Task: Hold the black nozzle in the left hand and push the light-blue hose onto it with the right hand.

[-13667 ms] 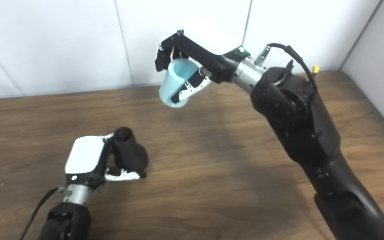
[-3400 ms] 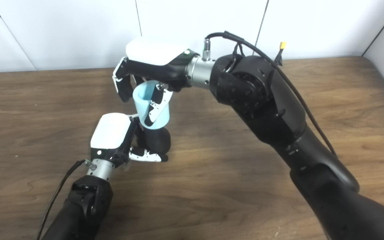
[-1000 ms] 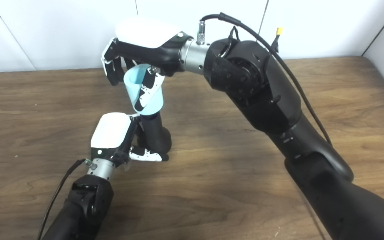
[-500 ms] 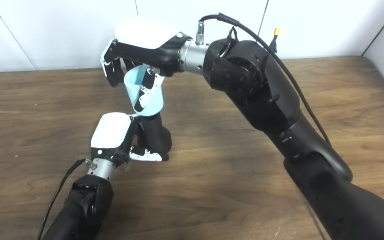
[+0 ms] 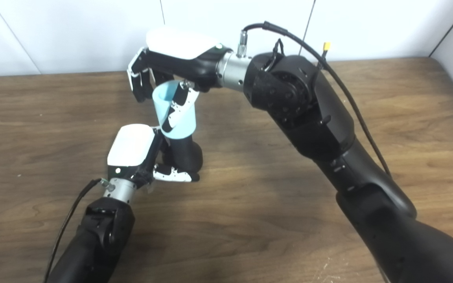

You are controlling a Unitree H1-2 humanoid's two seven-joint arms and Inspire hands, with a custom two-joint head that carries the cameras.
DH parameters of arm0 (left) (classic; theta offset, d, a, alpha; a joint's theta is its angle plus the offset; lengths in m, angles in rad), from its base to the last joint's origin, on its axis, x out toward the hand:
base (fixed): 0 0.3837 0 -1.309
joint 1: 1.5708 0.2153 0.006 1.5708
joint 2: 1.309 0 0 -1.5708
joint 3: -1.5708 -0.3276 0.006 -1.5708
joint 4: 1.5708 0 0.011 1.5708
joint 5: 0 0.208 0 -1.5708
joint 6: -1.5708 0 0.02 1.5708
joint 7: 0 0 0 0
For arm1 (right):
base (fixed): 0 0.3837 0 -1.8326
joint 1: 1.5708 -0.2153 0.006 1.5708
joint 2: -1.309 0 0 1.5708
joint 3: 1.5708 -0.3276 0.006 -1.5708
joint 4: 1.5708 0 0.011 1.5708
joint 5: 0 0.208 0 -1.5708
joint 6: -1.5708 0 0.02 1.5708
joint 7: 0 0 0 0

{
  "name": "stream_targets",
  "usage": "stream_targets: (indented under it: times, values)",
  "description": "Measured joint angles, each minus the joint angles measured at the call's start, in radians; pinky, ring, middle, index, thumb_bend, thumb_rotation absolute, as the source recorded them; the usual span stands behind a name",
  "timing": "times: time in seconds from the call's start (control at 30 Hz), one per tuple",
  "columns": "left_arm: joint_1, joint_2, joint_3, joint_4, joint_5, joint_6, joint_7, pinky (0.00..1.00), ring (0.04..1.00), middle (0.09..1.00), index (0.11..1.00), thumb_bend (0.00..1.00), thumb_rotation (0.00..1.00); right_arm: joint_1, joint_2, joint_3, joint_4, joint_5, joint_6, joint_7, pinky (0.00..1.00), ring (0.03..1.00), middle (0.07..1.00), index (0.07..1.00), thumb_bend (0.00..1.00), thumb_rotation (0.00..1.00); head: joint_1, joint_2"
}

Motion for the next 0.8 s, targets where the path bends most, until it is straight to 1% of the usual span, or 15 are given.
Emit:
stream_targets:
  times: [0.27, 0.43, 0.63, 0.8]
  values:
    - [0.0, 0.0, -0.003, -0.002, 0.003, 0.003, -0.003, 0.47, 0.483, 0.425, 0.497, 0.52, 0.0, 0.013, 0.0, 0.0, 0.024, -0.007, -0.024, -0.004, 0.41, 0.383, 0.503, 0.504, 0.5, 0.0, 0.002, 0.005]
    - [0.0, 0.0, -0.003, -0.004, 0.003, 0.003, -0.004, 0.46, 0.477, 0.415, 0.497, 0.52, 0.0, 0.014, 0.001, -0.005, 0.026, 0.001, -0.025, -0.008, 0.42, 0.392, 0.506, 0.494, 0.5, 0.0, 0.002, 0.005]
    - [0.0, 0.0, -0.003, -0.005, 0.003, 0.004, -0.007, 0.48, 0.49, 0.429, 0.496, 0.52, 0.0, 0.014, 0.008, -0.007, 0.026, 0.0, -0.025, -0.019, 0.39, 0.391, 0.504, 0.494, 0.5, 0.0, 0.002, 0.006]
    - [0.0, 0.0, -0.005, -0.007, 0.005, 0.005, -0.009, 0.48, 0.494, 0.432, 0.496, 0.52, 0.0, 0.014, 0.014, -0.008, 0.029, 0.0, -0.025, -0.021, 0.39, 0.392, 0.503, 0.5, 0.5, 0.0, 0.003, 0.008]
